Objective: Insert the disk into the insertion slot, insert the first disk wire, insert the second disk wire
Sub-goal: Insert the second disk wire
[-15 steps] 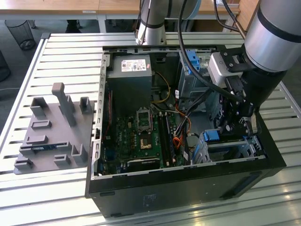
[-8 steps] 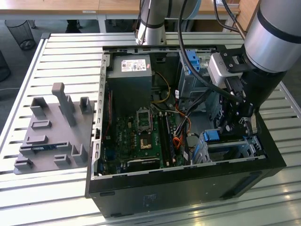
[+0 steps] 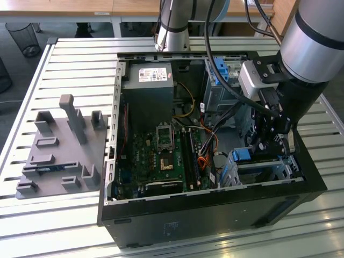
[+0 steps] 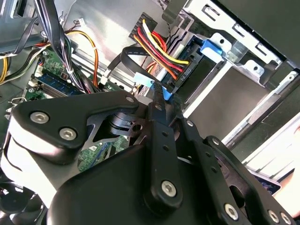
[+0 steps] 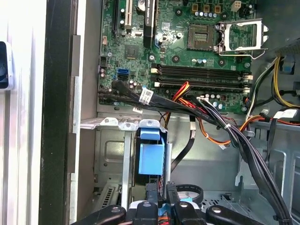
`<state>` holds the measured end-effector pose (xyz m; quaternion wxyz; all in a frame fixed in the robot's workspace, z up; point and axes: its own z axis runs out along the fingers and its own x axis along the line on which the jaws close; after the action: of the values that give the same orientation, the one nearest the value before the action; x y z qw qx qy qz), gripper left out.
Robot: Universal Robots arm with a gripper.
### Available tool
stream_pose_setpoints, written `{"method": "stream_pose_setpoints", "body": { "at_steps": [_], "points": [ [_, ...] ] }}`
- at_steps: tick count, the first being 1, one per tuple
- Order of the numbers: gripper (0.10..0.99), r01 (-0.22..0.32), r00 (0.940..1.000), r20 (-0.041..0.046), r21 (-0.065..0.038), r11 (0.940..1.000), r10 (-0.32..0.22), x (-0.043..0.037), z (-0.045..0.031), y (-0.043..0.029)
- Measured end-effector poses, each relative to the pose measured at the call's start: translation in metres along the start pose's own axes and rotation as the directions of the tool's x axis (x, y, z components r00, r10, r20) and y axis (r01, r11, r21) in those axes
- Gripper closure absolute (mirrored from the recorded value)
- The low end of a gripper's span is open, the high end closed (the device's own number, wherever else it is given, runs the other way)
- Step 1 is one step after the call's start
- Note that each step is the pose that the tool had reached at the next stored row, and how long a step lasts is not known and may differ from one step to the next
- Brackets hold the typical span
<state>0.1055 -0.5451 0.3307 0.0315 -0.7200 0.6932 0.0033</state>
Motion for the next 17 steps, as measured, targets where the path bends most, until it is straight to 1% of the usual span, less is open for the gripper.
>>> {"method": "stream_pose_setpoints", "body": {
  "at_steps": [7,13,17],
  "points": [
    [0.890,0.000,1.0000,0.0002,0.000,1.0000,0.000,0.0000,-0.0002,0.0000],
    [0.890,0.000,1.0000,0.0002,0.000,1.0000,0.000,0.0000,-0.0021,-0.0001],
    [0.890,0.000,1.0000,0.0038,0.000,1.0000,0.000,0.0023,-0.0021,-0.0001]
  ]
}}
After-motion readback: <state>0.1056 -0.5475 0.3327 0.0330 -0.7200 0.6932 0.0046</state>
